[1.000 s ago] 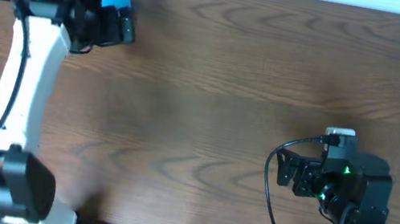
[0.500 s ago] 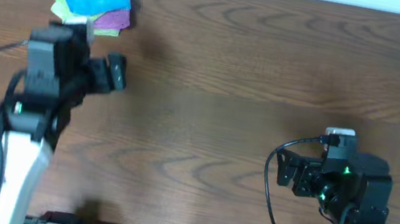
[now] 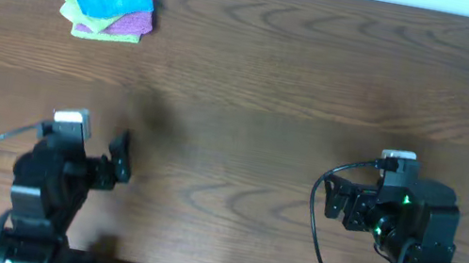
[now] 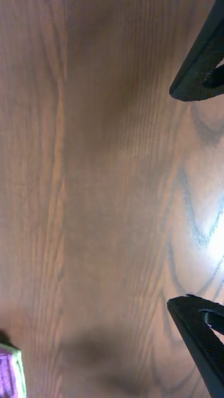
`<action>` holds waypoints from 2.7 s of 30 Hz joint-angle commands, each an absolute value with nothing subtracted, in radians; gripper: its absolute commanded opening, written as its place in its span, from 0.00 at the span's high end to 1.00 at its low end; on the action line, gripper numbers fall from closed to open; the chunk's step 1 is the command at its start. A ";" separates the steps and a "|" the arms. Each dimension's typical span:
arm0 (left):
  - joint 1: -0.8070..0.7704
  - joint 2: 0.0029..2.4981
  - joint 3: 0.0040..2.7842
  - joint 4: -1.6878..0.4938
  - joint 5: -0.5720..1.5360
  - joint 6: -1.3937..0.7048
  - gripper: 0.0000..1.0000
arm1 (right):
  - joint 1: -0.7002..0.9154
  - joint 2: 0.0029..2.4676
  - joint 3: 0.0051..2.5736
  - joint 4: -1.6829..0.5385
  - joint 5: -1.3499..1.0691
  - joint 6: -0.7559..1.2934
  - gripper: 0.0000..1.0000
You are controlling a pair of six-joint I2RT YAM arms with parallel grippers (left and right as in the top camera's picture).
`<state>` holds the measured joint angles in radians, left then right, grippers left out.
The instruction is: Fold the cloth
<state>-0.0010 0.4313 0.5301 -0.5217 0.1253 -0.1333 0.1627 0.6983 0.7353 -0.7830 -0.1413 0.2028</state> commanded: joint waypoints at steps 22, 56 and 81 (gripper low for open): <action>0.054 0.065 0.278 -0.770 0.079 0.023 0.05 | 0.155 0.694 0.731 -0.782 -0.146 0.216 0.01; 0.015 0.004 0.181 -0.812 0.070 0.057 0.05 | 0.155 0.694 0.731 -0.782 -0.146 0.216 0.01; 0.015 0.004 0.181 -0.812 0.070 0.057 0.05 | 0.158 0.560 0.662 -0.858 -0.021 0.208 0.01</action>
